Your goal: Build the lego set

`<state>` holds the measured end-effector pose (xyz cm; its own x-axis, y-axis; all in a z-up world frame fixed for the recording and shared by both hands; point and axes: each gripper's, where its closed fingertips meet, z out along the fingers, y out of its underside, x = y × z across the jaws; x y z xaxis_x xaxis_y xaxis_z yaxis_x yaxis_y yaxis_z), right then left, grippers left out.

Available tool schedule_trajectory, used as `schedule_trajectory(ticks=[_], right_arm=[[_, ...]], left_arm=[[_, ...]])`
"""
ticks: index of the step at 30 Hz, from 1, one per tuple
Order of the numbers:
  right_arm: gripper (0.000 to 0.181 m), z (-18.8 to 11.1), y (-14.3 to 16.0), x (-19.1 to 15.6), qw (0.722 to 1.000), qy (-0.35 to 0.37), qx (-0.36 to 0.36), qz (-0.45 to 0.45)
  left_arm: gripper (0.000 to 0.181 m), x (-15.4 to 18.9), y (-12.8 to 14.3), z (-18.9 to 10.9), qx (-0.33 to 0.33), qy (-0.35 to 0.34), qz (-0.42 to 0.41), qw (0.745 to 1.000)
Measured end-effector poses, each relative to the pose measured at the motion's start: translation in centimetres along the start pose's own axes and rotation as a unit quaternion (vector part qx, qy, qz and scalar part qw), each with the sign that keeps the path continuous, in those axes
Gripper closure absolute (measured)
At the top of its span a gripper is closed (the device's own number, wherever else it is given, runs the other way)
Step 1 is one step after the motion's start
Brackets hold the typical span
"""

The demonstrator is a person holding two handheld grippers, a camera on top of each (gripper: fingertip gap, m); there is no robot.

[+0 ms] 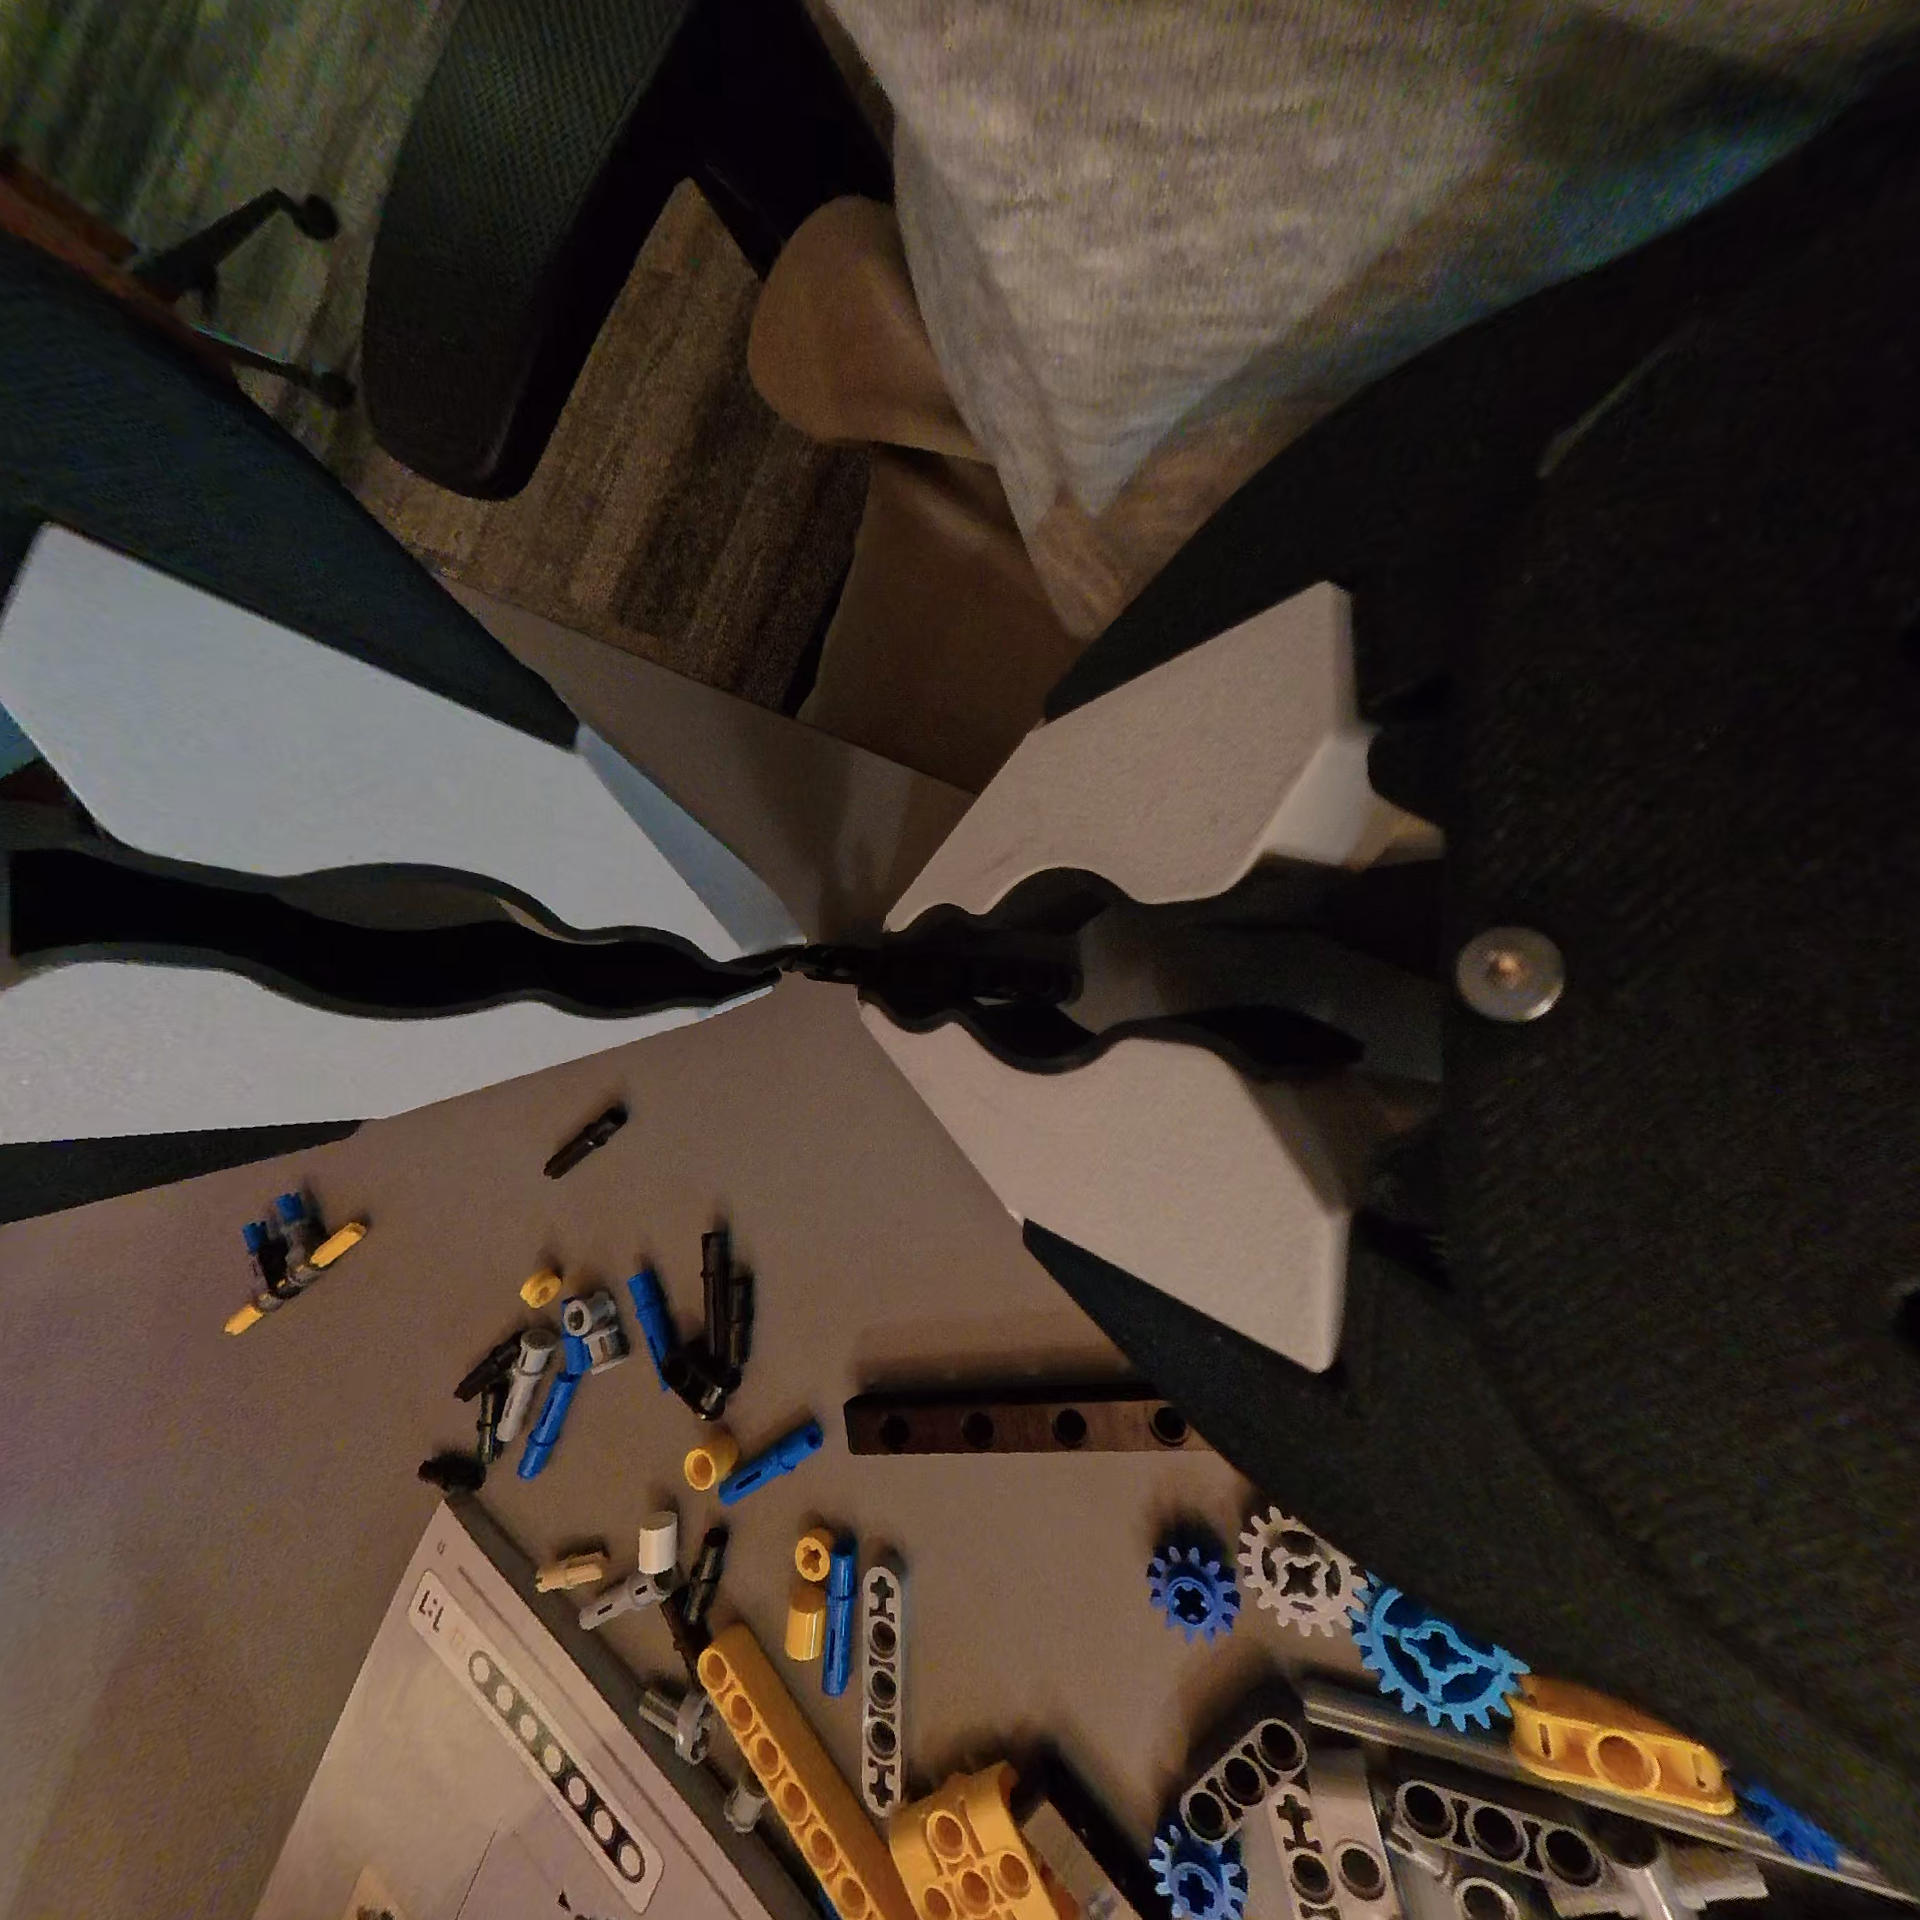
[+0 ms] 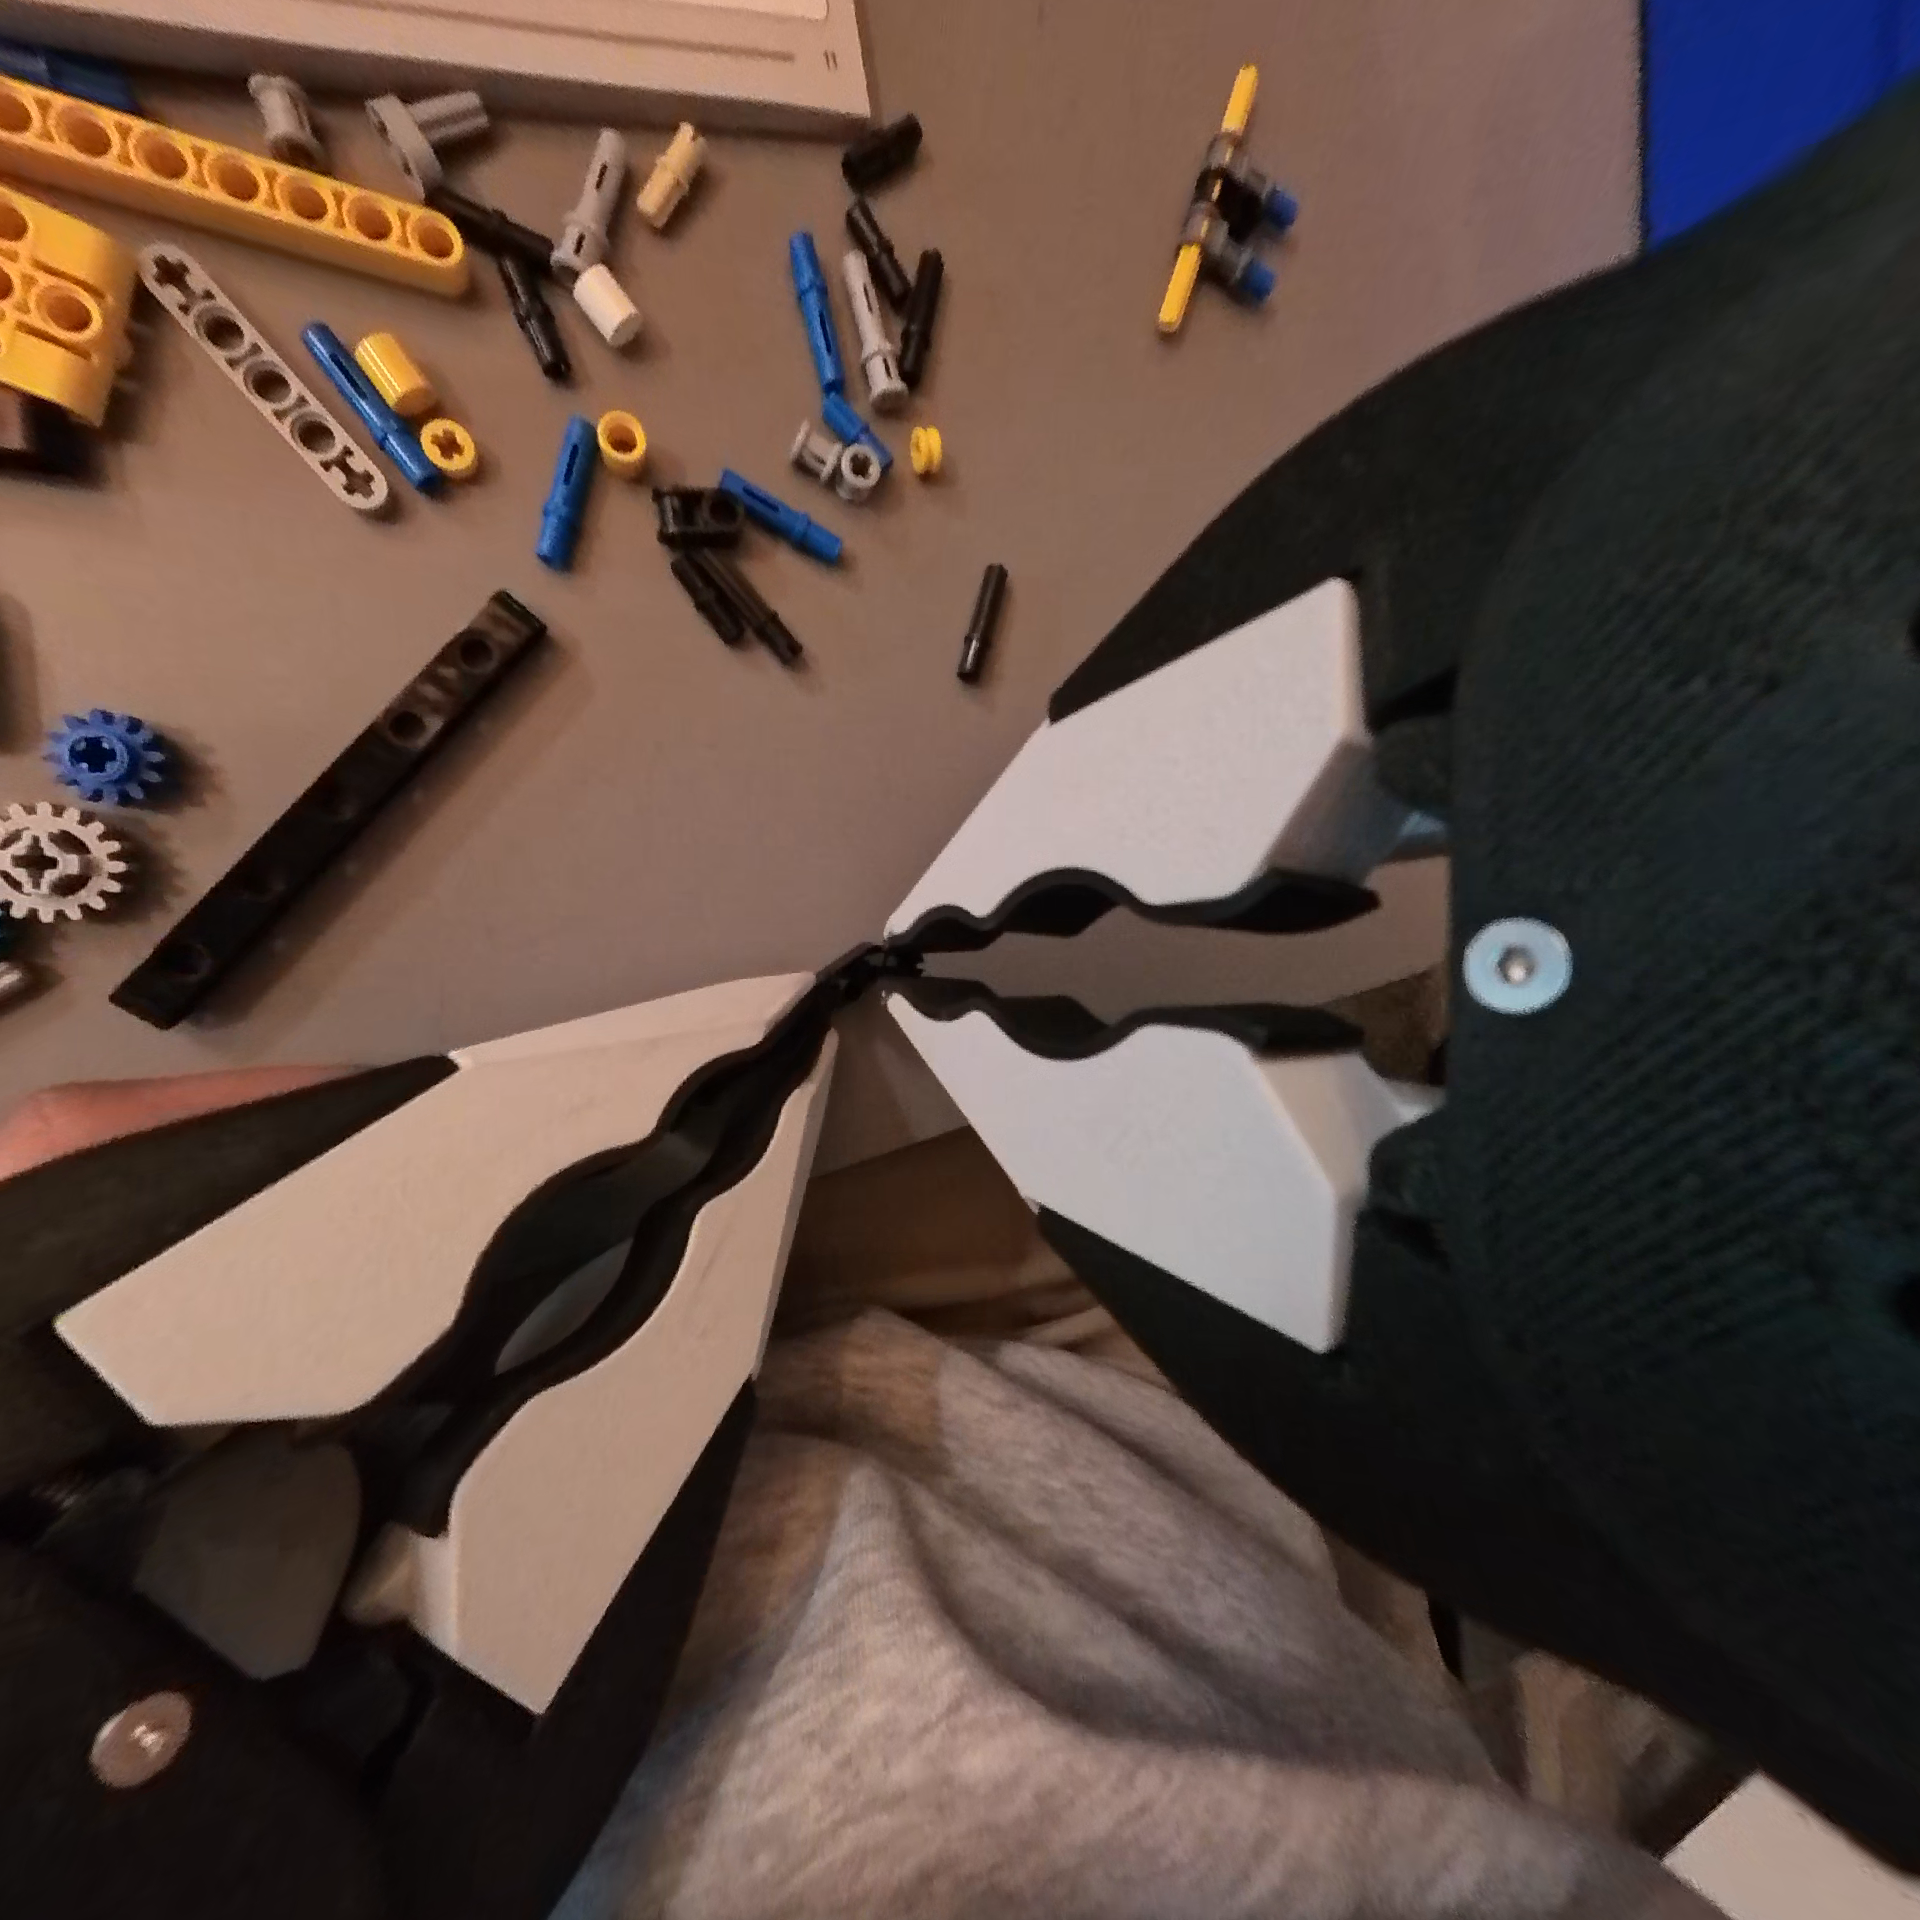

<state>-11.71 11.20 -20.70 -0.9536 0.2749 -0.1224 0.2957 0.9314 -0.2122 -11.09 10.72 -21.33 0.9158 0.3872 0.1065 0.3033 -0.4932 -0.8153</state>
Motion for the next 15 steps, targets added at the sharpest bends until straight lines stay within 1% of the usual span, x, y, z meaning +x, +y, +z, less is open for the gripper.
schedule_trajectory(ticks=[15], right_arm=[[0.179,-0.04,-0.19,-0.03,0.999,-0.010,0.026,-0.016]], left_arm=[[0.176,-0.01,-0.01,0.00,0.000,0.003,-0.004,1.000]])
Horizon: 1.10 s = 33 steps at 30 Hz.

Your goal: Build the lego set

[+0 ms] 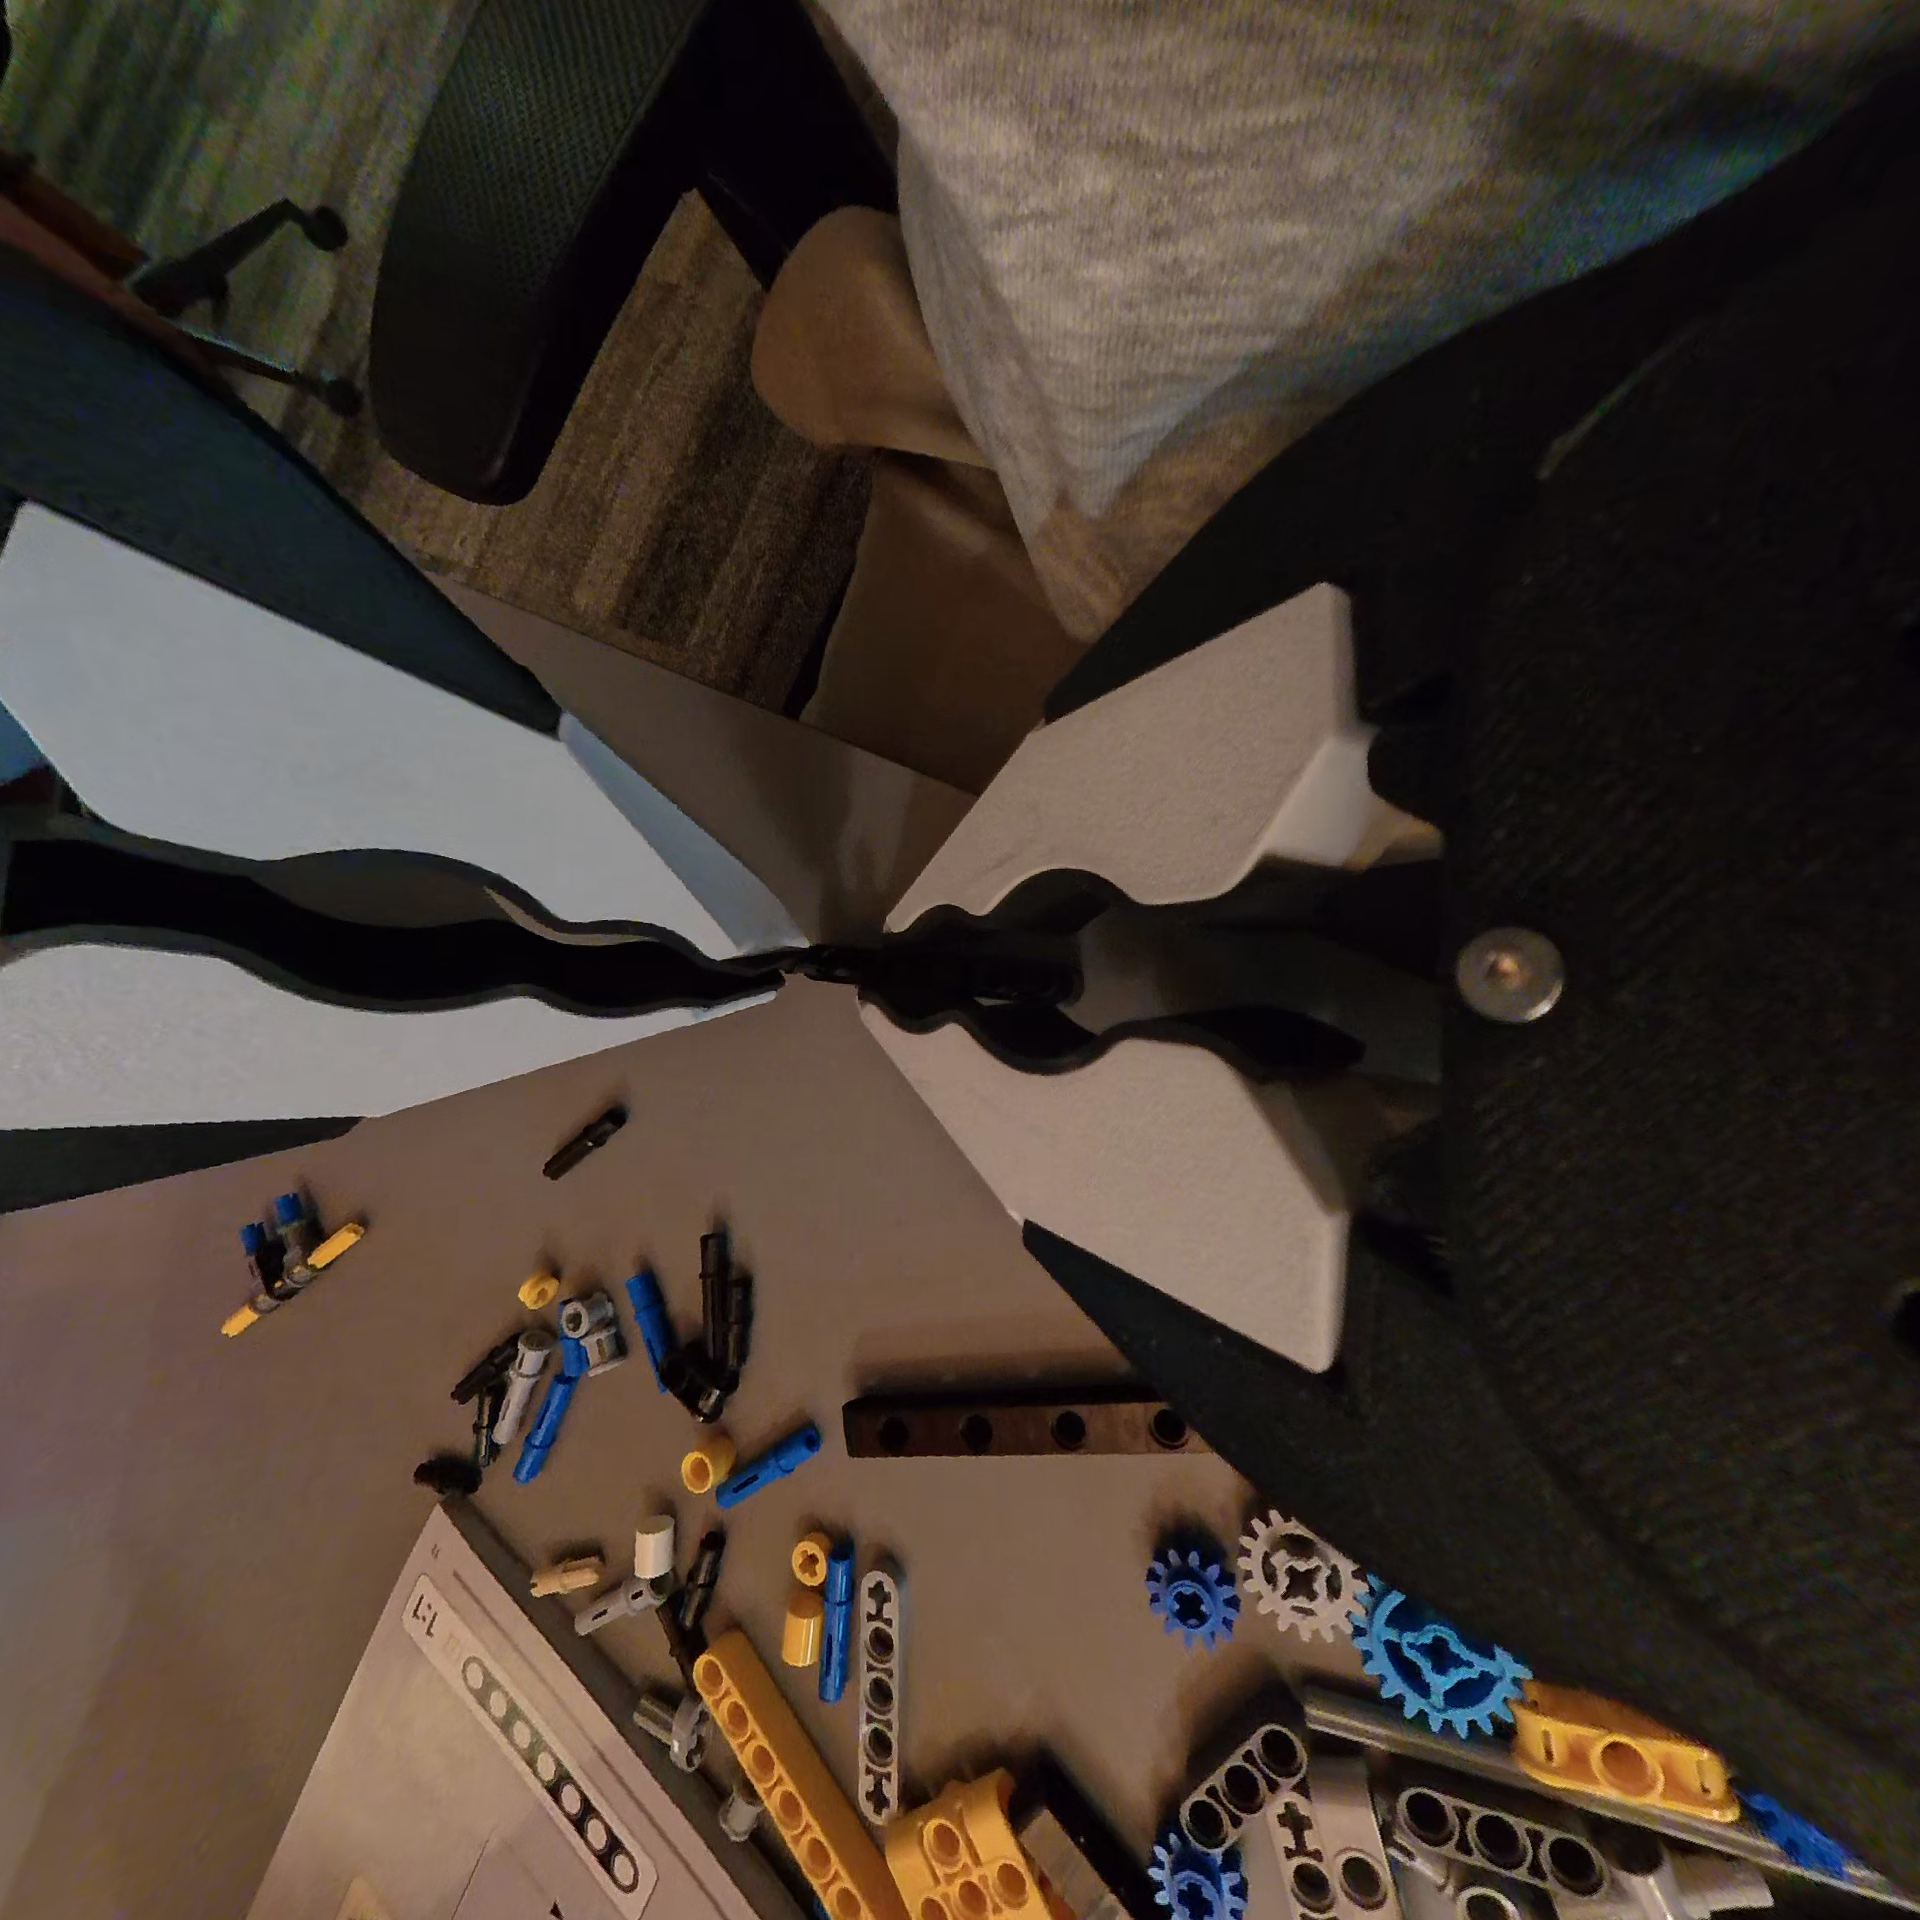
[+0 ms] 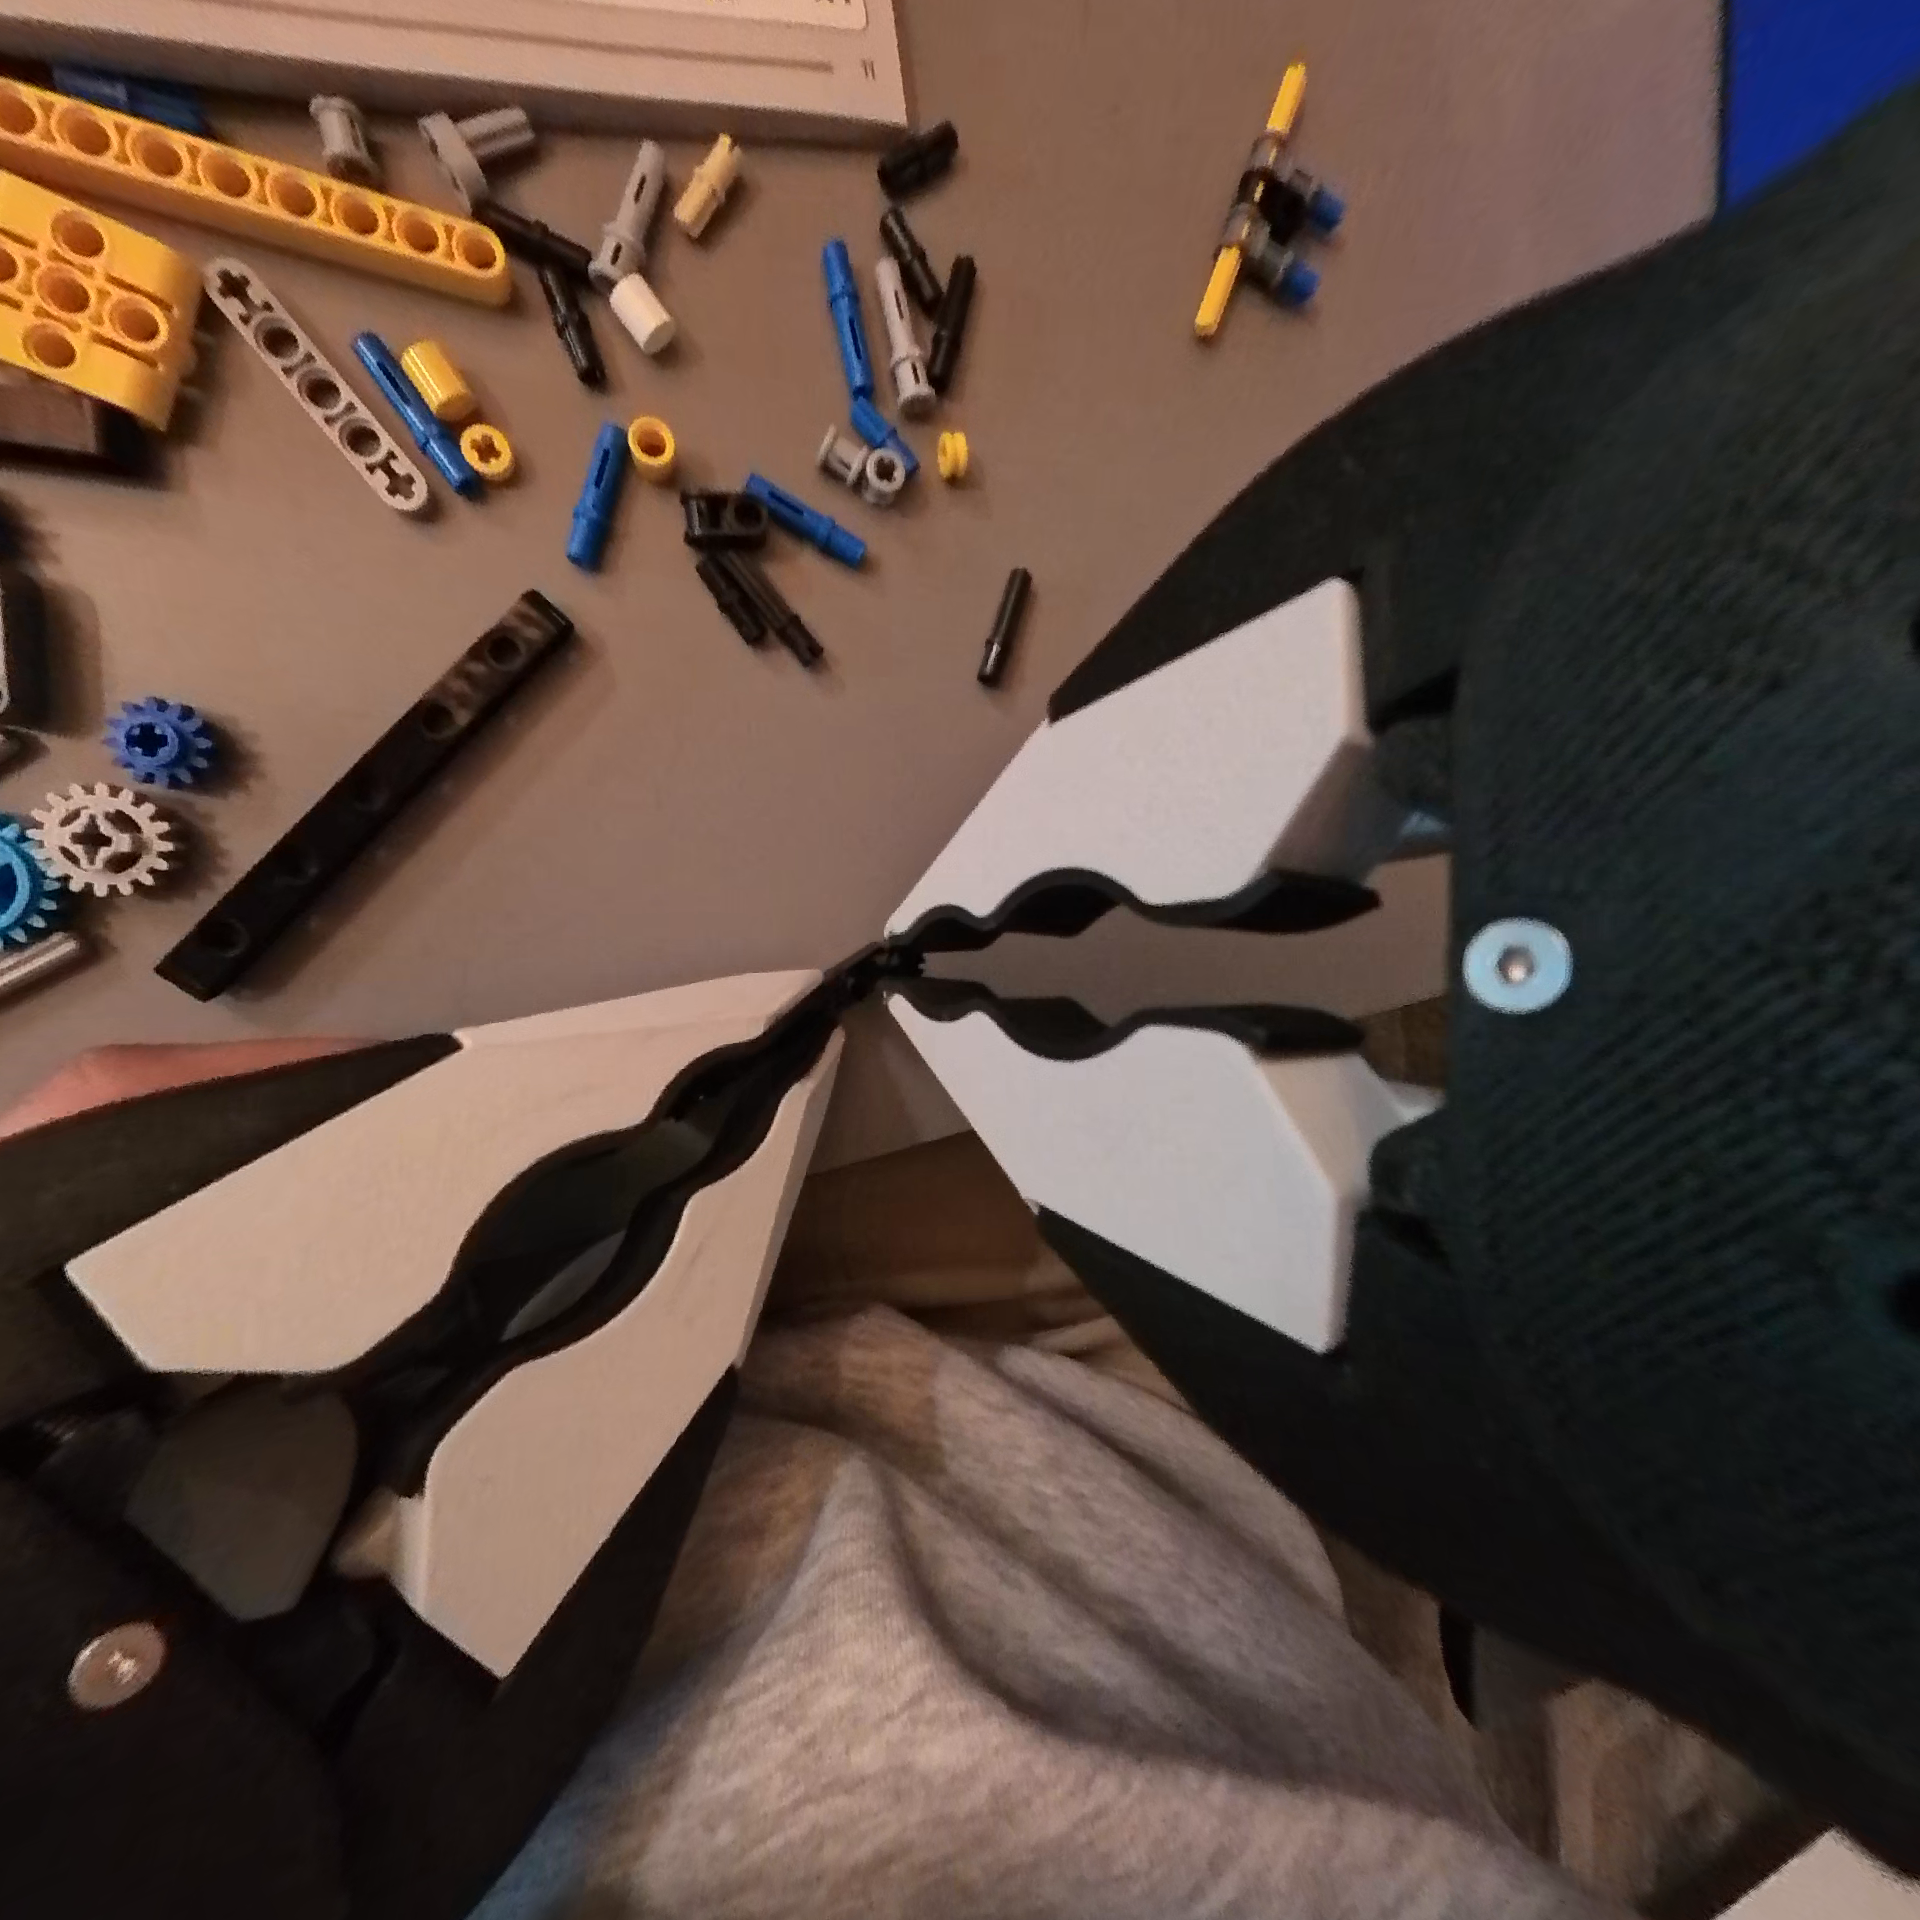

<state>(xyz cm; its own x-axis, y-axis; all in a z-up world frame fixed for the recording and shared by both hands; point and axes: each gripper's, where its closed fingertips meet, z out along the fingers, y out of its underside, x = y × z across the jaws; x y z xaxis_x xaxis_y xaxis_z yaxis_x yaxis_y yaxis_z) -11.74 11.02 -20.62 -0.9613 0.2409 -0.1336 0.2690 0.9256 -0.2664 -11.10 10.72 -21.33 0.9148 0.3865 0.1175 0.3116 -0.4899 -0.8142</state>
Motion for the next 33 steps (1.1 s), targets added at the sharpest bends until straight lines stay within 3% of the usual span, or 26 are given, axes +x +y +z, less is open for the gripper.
schedule_trajectory(ticks=[22,26,33], right_arm=[[0.179,-0.2,-0.2,0.3,0.999,0.032,0.014,-0.006],[0.179,-0.3,-0.3,0.4,0.999,0.034,0.019,-0.006],[0.178,-0.2,-0.3,0.4,0.999,0.033,0.023,-0.005]], left_arm=[[0.181,0.5,-0.1,-0.1,0.007,0.020,0.006,1.000],[0.172,0.6,-1.2,-0.6,0.045,0.011,0.024,0.999],[0.162,0.1,-0.1,0.1,0.000,-0.014,0.024,1.000]])
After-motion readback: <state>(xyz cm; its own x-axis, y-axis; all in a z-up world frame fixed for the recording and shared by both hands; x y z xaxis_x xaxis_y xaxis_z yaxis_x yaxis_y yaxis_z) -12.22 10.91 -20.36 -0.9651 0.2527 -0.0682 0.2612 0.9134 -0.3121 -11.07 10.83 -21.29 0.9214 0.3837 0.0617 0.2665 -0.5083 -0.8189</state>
